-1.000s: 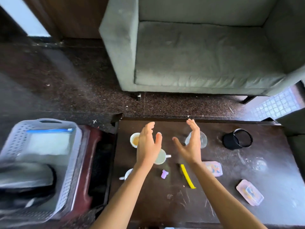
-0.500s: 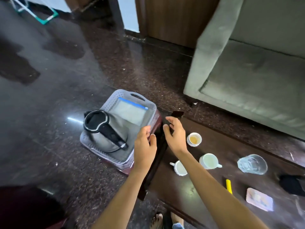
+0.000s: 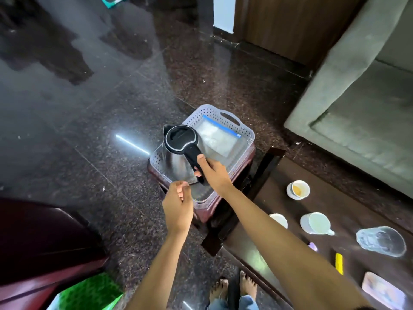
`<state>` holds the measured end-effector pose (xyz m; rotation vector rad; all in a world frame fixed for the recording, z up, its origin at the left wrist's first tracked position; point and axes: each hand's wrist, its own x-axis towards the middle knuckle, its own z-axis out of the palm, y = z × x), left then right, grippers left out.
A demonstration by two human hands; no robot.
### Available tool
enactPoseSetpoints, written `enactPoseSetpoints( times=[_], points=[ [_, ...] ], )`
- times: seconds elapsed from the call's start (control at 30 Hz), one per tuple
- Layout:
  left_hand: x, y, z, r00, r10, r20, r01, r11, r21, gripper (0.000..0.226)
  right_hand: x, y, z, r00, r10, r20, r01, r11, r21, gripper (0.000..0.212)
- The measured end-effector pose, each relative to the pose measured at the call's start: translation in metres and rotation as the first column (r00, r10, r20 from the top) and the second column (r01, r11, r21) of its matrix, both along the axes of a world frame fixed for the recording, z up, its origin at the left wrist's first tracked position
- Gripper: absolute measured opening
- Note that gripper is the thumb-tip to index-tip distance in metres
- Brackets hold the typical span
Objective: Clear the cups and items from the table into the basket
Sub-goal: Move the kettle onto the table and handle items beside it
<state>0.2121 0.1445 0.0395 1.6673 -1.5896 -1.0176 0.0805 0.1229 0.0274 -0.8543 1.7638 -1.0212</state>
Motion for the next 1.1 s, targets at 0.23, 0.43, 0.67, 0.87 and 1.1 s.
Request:
enactPoseSetpoints(
  times=[0.23,0.43,0.67,0.87,1.1],
  points=[
    [0.014,-0.011,-0.007,0.999,0.029,-0.027,-0.028,0.999,0.046,0.006,0.018,-0.014,-0.006,0.969,-0.243,0.037,0.244,0.97,-0.015,0.051],
    [0.013,-0.016,0.001,0.999,-0.004,-0.035,0.004,1.0,-0.006,0.008,0.02,-0.016,-0.001,0.919,-0.394,-0.026,0.389,0.916,-0.1,0.059],
    [0.001,-0.017,0.014,0.997,-0.037,-0.067,0.033,0.998,-0.061,0.007,0.0,0.003,0.014,0.839,-0.539,0.08,0.544,0.825,-0.152,0.055],
    [-0.042,-0.001,0.04,0.995,-0.076,-0.064,0.067,0.99,-0.127,0.014,-0.028,0.037,0.052,0.707,-0.66,0.253,0.707,0.672,-0.222,0.063],
    [-0.103,0.024,0.059,0.987,-0.14,-0.08,0.128,0.982,-0.138,0.014,-0.095,0.11,0.079,0.64,-0.753,0.152,0.756,0.583,-0.298,0.058]
  ],
)
